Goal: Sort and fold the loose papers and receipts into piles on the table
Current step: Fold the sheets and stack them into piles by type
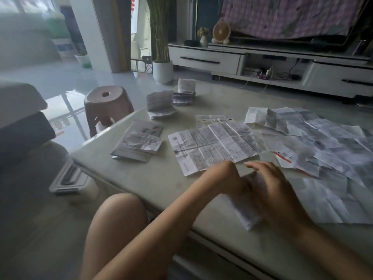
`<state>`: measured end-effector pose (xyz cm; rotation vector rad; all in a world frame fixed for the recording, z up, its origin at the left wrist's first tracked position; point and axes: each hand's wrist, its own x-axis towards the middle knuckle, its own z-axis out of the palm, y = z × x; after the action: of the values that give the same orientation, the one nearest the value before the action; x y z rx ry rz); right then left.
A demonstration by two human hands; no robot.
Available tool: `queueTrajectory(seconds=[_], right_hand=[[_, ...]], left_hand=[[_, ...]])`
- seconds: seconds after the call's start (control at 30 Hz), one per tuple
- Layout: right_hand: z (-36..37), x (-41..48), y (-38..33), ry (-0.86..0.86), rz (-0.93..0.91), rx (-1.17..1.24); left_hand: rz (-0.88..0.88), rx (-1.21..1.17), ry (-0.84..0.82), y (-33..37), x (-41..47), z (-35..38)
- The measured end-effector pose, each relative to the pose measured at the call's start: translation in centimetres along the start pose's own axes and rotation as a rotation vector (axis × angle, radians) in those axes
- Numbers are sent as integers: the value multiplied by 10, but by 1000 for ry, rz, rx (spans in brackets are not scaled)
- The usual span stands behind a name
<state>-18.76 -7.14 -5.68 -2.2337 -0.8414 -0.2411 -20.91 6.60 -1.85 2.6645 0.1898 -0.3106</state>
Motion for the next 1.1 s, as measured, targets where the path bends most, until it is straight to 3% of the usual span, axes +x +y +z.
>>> queueTrajectory(seconds=[0.07, 0.13, 0.23, 0.33, 0.47, 0.57, 0.7, 0.8, 0.87, 0.97, 1.03, 1.1], right_hand=[[-2, 7, -5, 61, -34, 7], [-3, 12, -7, 82, -39, 3], [1, 15, -9, -22, -76, -35], [20, 14, -18, -261, -139, -120], [42, 17, -31, -461, -203, -213], [44, 23, -34, -513, -208, -278], [48, 27, -33, -469, -285, -413], [51, 24, -37, -437, -287, -373], [51, 25, -36, -329, -311, -306], [39, 23, -36, -64, -216, 14], [21, 25, -44, -42, -82, 299], [5, 29, -51, -5, 35, 563]], left_hand=[[-14, -345, 60, -28, -8, -16], [-69, -693, 238, -71, -24, -41], [-186, -837, 627, -133, -36, -68], [-347, -656, 886, -174, -21, -73], [-611, -93, 850, -194, 1, -53], [-556, -105, 876, -189, 4, -49], [-451, -116, 1064, -175, -3, -49], [-244, -148, 1215, -153, -8, -37], [-74, -180, 1301, -136, -12, -28], [95, -254, 1417, -111, -19, -12], [88, -468, 1449, -96, -23, 0], [65, -806, 1301, -81, -23, 9]])
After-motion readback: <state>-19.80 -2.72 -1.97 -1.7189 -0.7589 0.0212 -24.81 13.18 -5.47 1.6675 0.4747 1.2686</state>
